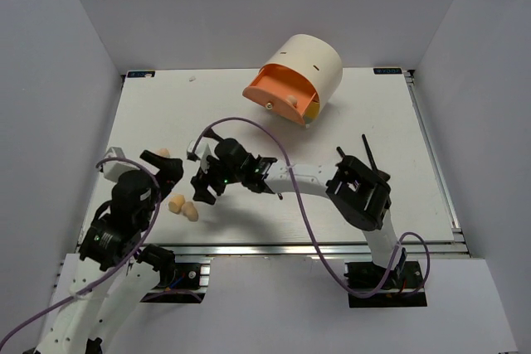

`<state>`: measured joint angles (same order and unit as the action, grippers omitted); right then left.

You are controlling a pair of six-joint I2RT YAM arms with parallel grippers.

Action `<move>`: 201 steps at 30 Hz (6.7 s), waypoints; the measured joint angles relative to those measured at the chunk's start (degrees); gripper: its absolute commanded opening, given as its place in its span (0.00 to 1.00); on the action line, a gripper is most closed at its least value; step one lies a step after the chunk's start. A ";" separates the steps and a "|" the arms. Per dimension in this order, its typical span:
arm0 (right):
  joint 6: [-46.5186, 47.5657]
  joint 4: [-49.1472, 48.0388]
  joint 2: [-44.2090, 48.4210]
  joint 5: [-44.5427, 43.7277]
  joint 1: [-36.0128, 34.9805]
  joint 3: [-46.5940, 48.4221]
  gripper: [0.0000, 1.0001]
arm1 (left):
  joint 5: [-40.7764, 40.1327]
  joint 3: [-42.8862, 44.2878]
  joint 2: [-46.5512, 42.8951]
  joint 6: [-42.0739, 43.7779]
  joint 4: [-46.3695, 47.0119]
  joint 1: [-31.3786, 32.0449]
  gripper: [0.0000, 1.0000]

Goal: Organize the makeup

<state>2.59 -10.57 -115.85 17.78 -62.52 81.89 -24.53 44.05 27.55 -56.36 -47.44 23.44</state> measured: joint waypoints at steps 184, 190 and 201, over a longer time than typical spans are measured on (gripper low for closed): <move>12.72 10.99 47.10 24.68 50.14 -25.66 0.73 | 29.09 31.71 55.36 3.80 27.34 -19.30 0.81; 14.51 10.91 47.89 28.09 50.07 -28.83 0.74 | 27.43 20.41 52.70 5.11 18.56 -29.16 0.85; 15.87 11.08 47.89 28.46 49.70 -30.34 0.74 | 22.32 20.11 63.01 1.77 11.41 -34.73 0.84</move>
<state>18.46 0.51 -67.96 46.24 -12.82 51.55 -2.22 64.16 90.56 -54.59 -36.03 -11.29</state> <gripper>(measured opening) 0.733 0.844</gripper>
